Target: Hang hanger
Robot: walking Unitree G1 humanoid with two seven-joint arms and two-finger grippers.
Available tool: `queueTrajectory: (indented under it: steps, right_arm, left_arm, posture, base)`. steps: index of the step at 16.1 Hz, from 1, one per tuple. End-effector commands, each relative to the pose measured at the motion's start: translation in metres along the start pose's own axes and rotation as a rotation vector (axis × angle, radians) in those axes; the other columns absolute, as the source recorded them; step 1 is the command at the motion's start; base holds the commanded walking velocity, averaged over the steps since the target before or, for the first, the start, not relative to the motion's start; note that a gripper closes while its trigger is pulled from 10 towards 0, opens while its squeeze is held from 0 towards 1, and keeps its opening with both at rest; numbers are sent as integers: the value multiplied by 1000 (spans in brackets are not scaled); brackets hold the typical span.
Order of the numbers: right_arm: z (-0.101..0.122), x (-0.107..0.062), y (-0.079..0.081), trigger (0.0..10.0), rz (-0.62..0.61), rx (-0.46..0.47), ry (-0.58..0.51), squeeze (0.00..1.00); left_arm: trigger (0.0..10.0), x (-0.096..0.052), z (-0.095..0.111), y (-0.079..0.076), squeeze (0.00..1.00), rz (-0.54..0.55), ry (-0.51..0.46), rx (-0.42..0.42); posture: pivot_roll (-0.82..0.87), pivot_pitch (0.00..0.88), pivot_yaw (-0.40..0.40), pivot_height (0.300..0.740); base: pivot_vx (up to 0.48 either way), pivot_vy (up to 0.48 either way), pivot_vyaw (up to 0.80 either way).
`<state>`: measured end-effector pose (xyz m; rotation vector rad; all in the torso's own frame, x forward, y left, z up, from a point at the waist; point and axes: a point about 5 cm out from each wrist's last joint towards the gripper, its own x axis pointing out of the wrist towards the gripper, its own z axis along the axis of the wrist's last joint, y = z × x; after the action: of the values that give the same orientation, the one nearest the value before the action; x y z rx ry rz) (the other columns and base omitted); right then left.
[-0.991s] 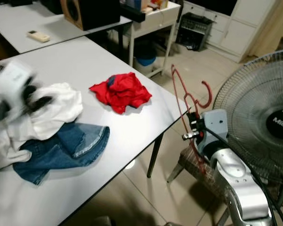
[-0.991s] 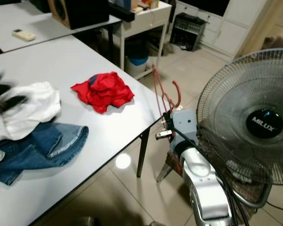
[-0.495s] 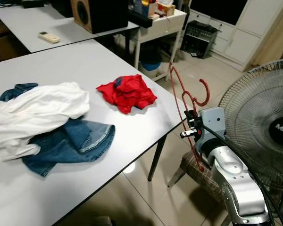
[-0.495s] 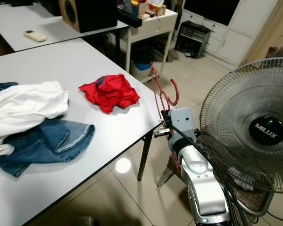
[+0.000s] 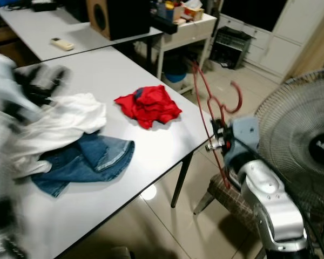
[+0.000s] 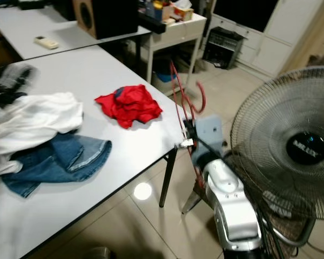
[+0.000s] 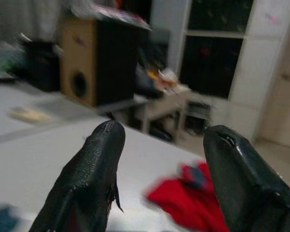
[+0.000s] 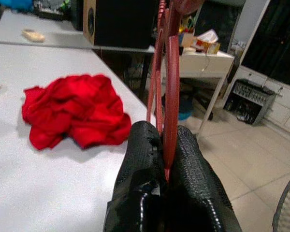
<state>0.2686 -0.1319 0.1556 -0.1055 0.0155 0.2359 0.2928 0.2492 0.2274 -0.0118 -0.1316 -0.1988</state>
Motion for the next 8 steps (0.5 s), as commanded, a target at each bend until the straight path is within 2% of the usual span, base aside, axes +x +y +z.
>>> queueTrajectory:
  steps: [1, 2, 4, 8]
  right_arm:
    - [5, -1, -2, 10000, 17, -26, -11, 0]
    - [7, 0, 2, 10000, 47, -59, -17, 0]
    - [6, -2, 5, 10000, 59, -64, -13, 0]
    - [4, -11, 1, 10000, 57, -80, 2, 0]
  left_arm:
    - [10000, -1, -9, -20, 0, -10, 18, 26]
    - [10000, 0, -26, -49, 0, -38, 52, 63]
    - [10000, 1, -37, -75, 0, -95, 53, 89]
    - [10000, -1, -50, -101, 0, -91, 71, 33]
  posture:
    - [75, 2, -39, 740]
    - [72, 5, -38, 740]
    - [56, 6, -32, 740]
    - [29, 15, -11, 740]
  base:
    - [0, 0, 0]
    - [0, 0, 0]
    - [0, -328, 800]
    - [0, -478, 800]
